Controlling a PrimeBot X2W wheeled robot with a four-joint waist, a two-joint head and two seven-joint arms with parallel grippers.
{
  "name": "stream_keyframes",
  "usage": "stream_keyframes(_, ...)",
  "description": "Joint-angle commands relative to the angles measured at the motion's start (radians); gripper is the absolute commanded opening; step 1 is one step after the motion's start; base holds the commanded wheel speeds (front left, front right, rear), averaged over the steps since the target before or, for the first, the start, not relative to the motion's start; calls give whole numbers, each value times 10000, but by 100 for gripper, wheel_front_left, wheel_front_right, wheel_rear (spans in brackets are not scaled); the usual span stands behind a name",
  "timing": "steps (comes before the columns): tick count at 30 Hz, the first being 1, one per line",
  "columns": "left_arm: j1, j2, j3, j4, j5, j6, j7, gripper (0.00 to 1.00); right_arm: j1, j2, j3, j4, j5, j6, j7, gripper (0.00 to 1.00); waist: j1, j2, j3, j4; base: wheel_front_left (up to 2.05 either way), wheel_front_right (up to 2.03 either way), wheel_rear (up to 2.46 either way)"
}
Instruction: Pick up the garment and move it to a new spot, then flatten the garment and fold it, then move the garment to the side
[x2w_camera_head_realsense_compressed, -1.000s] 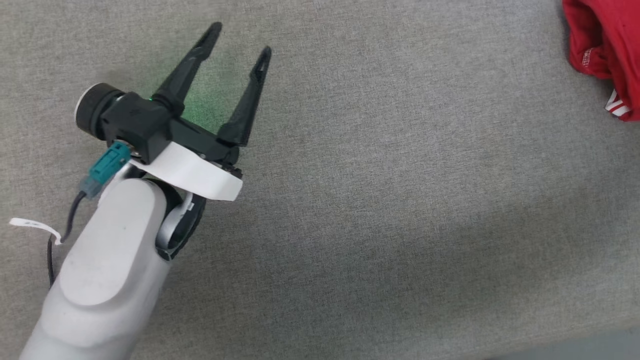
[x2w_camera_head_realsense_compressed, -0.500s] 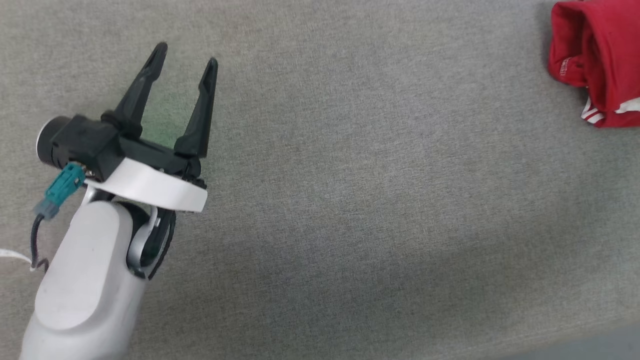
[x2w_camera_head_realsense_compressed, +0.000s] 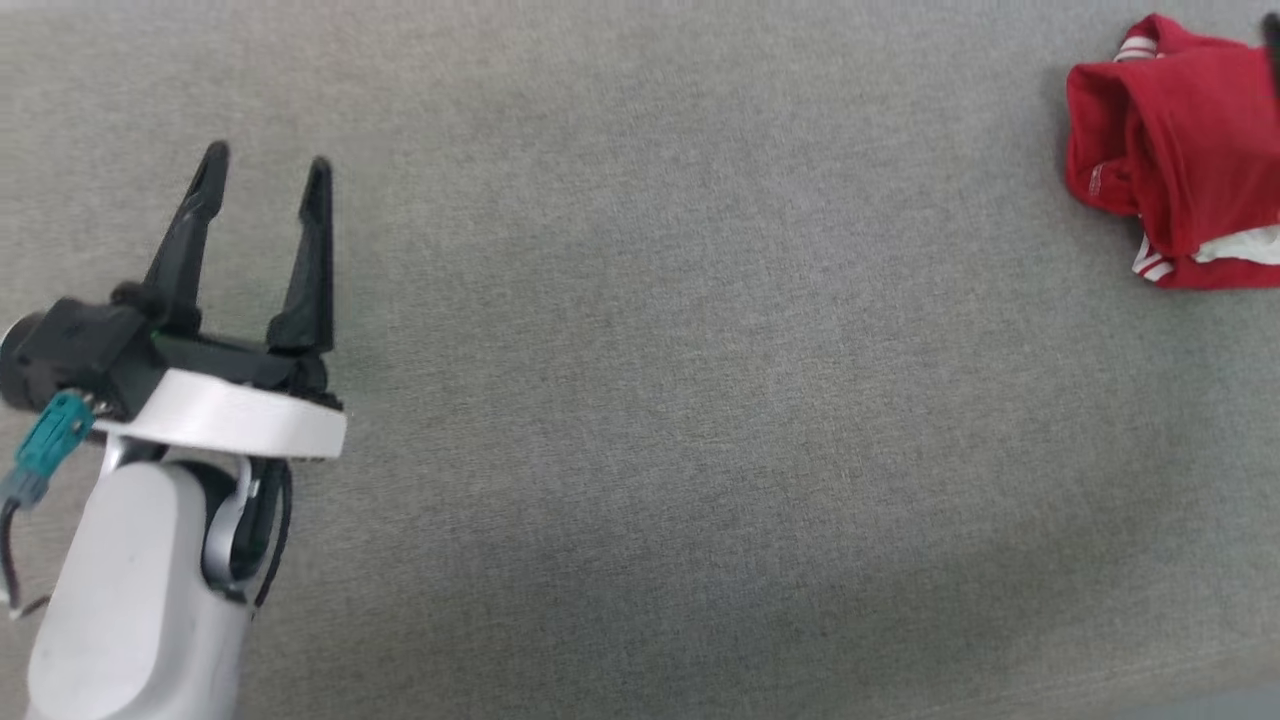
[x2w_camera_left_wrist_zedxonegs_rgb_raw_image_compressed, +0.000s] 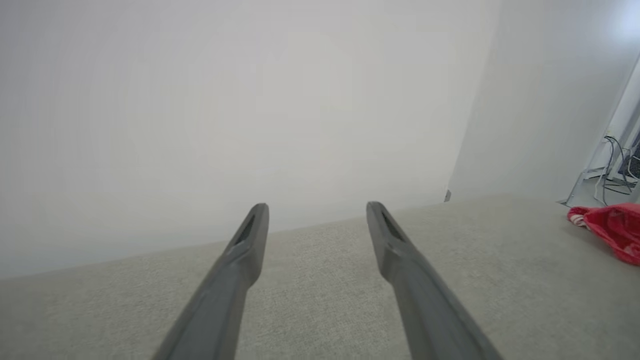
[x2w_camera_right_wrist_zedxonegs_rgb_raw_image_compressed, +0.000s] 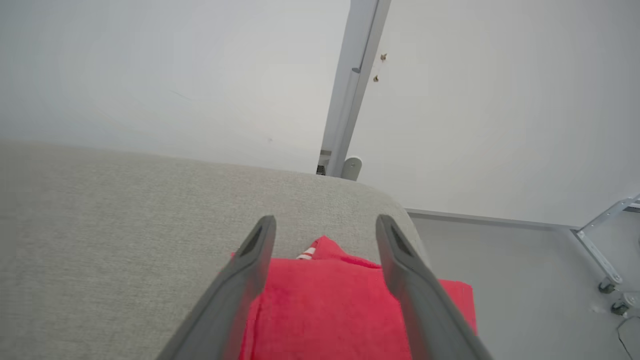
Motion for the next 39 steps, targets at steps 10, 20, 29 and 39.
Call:
stream_keyframes(10, 1490, -262, 1215, -608, 423, -29, -45, 100, 2238, 604, -2746, -2336, -1466, -24, -119, 100, 0, -1, -663, 378, 0, 0, 0)
stream_keyframes(20, 3062, -908, 2151, -1168, 718, -30, -45, 100, 5467, 1932, -5690, -4792, -3633, -21, -120, 100, 0, -1, -1395, 870, 0, 0, 0)
stream_keyframes(29, 4175, -1411, 2689, -1354, 747, -30, -45, 100, 7240, 2760, -6629, -5721, -4153, -21, -123, 100, 0, -1, -1967, 1190, 0, 0, 0)
stream_keyframes(39, 5139, -1854, 3091, -1388, 669, -30, -45, 100, 8847, 3386, -7241, -6474, -4471, -18, -122, 100, 0, -1, -2541, 1395, 0, 0, 0)
